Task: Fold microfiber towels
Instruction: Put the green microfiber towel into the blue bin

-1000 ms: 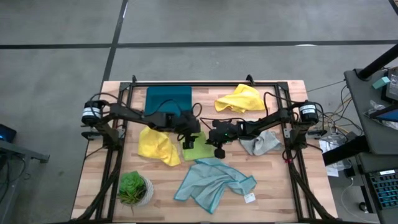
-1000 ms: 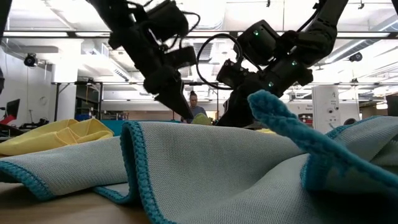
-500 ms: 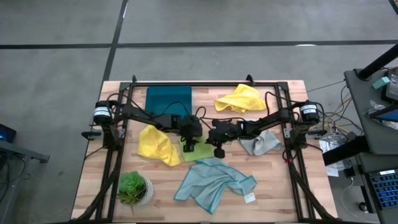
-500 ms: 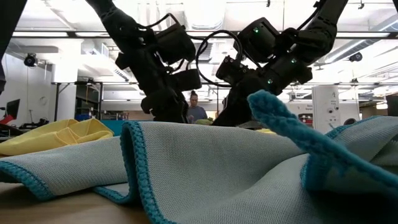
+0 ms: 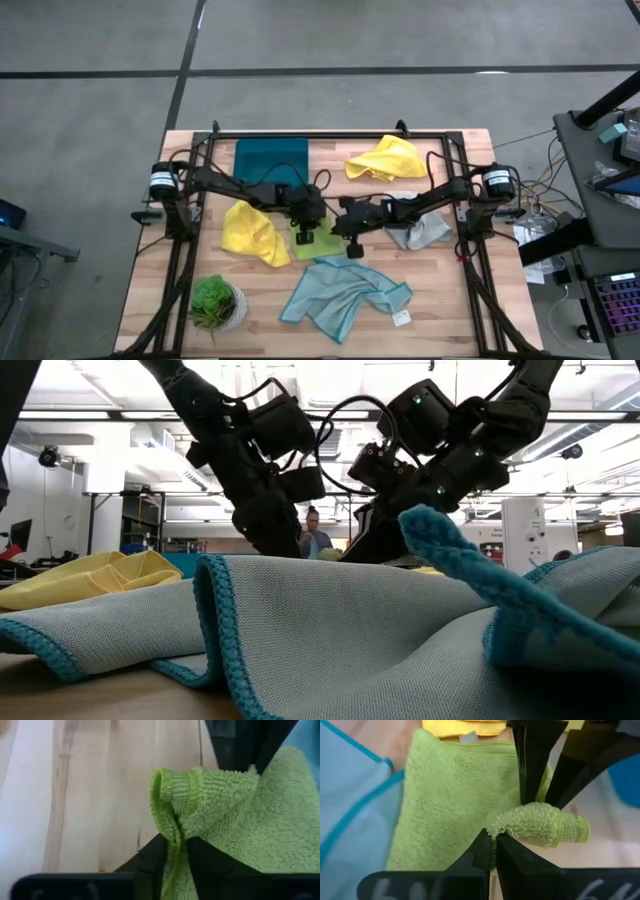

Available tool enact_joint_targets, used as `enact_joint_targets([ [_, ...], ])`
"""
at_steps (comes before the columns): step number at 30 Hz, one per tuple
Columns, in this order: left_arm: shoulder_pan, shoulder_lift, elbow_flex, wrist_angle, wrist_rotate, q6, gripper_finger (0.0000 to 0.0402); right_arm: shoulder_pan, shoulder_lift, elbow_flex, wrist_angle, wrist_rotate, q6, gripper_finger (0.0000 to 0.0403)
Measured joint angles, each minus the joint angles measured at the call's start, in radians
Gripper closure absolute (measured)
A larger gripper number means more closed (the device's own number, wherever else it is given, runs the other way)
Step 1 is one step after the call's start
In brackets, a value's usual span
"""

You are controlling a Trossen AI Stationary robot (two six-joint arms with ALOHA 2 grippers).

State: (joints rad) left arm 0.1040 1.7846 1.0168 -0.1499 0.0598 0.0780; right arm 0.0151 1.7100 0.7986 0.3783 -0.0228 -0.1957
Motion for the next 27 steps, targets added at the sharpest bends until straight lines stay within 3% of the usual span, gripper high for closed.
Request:
enact_joint_targets([
  [3, 0.0, -0.026, 0.0, -0.015, -0.002, -0.001, 0.0281, 0.028, -0.002, 0.0, -0.007, 0.093, -0.076, 0.0394],
  [8, 0.003, -0.085, -0.002, -0.024, 0.002, 0.021, 0.0213, 0.057, -0.002, 0.0, -0.005, 0.144, -0.191, 0.0394],
  [13, 0.022, -0.099, -0.007, -0.021, 0.106, 0.057, 0.0166, 0.069, -0.006, 0.0, -0.002, 0.208, -0.261, 0.0394],
  [22, 0.094, -0.095, -0.012, -0.023, 0.238, 0.146, 0.015, 0.068, -0.007, 0.0, -0.001, 0.209, -0.261, 0.0394],
  [27, 0.118, -0.062, -0.012, -0.022, 0.246, 0.168, 0.015, 0.068, -0.007, 0.0, 0.001, 0.209, -0.258, 0.0394],
])
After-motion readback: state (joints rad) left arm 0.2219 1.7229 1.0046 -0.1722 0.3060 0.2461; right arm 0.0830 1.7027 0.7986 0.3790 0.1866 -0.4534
